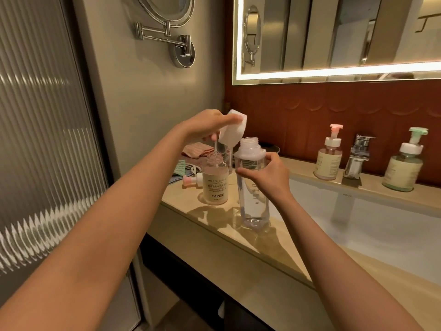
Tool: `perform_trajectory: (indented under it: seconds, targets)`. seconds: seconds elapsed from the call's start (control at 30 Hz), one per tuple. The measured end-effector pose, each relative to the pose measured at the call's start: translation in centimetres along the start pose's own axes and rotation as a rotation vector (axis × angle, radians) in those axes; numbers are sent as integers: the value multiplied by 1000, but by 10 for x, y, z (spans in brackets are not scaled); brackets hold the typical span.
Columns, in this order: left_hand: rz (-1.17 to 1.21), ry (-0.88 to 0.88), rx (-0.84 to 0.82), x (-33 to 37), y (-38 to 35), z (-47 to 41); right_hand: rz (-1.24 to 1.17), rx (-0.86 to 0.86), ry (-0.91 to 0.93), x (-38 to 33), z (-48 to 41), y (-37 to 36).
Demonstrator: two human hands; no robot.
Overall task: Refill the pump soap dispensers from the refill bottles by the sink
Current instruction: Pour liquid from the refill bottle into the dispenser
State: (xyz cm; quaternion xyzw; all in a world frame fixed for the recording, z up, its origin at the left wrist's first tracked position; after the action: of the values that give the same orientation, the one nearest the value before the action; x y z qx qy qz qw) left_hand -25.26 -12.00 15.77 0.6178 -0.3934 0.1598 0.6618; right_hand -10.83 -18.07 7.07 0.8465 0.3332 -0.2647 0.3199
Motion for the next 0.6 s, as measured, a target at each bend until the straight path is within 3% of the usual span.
perform_trajectory:
  seconds: [0.13, 0.27, 0.6]
  targets:
    - [295, 80, -131, -59, -2, 11, 4, 22, 12, -2, -1, -1]
    - [420, 183, -122, -123, -6, 21, 1, 34, 3, -3, -4, -10]
    - [43, 359, 202, -202, -12, 17, 3, 60, -32, 1, -10, -21]
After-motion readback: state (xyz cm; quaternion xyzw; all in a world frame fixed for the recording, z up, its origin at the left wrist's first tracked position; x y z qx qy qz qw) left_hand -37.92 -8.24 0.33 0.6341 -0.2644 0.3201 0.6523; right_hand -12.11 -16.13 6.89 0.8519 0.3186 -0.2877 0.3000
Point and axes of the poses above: each hand's wrist, its own z-axis away from the middle knuckle, its own y-axis out of the back of the hand, x = y × z, the point moved 10 cm from there along -z, towards the middle knuckle, and after that the axes turned 15 degrees about y, right-handed, at the moved point
